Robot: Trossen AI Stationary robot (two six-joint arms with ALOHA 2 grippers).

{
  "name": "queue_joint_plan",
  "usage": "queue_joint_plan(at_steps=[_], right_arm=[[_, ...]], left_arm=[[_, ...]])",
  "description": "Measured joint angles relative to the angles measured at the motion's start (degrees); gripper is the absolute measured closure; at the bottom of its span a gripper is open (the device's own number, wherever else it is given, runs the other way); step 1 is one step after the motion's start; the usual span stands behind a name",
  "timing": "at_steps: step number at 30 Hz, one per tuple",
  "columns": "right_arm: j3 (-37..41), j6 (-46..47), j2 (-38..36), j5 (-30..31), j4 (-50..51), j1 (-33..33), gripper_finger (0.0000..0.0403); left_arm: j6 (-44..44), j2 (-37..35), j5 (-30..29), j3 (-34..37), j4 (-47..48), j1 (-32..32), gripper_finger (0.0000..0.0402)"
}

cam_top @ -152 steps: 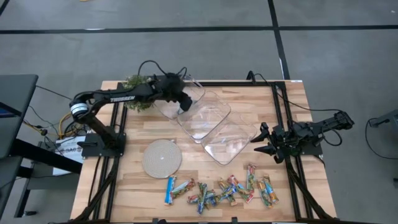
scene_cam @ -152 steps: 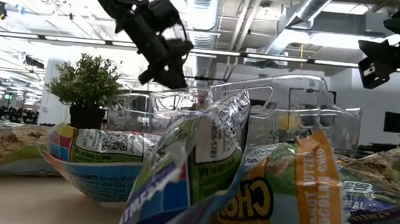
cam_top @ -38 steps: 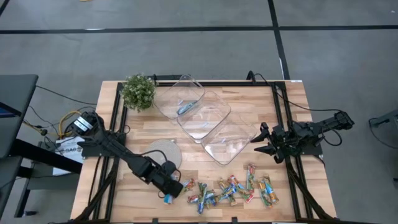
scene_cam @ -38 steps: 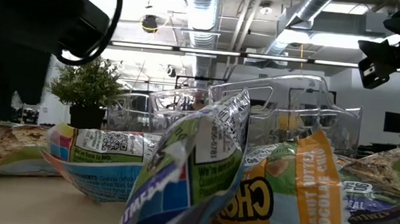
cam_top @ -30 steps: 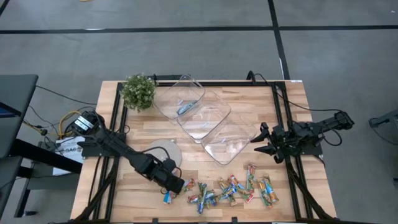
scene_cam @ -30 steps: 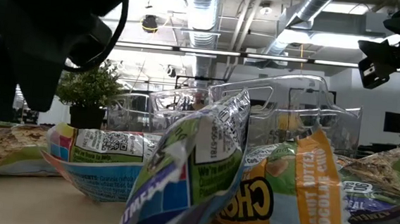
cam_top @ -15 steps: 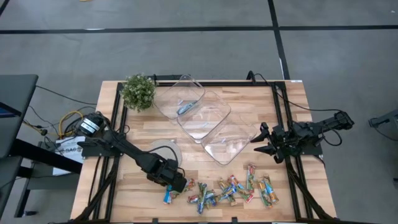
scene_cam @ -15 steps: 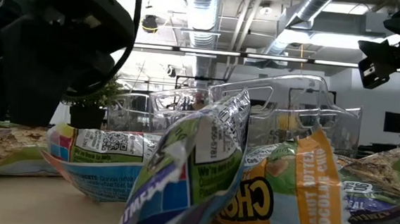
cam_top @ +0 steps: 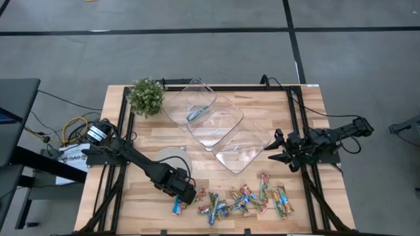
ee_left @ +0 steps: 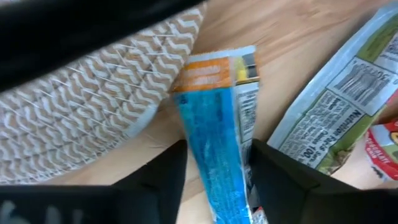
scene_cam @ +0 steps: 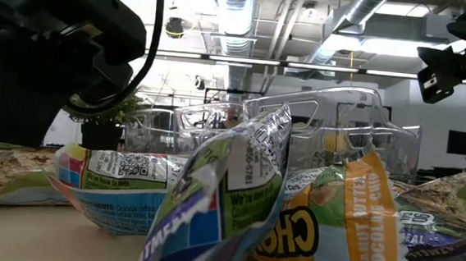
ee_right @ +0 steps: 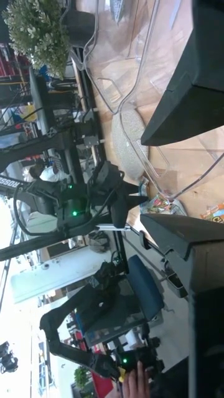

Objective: Pick and place Granola Bars by type
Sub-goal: Put the yellow granola bar into the middle transparent bin

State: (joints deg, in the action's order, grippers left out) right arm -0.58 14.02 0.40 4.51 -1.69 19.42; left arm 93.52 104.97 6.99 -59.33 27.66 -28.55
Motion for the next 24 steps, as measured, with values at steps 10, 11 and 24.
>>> queue_joint_plan(at_steps=[10,11,24], right_arm=[[0.0,0.0,0.0,0.0,0.0,0.0,0.0219],[0.0,0.0,0.0,0.0,0.0,0.0,0.0219],[0.0,0.0,0.0,0.0,0.0,0.0,0.0219]], left_arm=[[-5.8,0.3,1.3,-1.5,0.0,0.1,0.0338],[-7.0,0.4,1.3,-1.9,-0.5,0.1,0.0342],[-21.5,0.5,-6.5,-5.3,-13.4,1.6,0.0354]])
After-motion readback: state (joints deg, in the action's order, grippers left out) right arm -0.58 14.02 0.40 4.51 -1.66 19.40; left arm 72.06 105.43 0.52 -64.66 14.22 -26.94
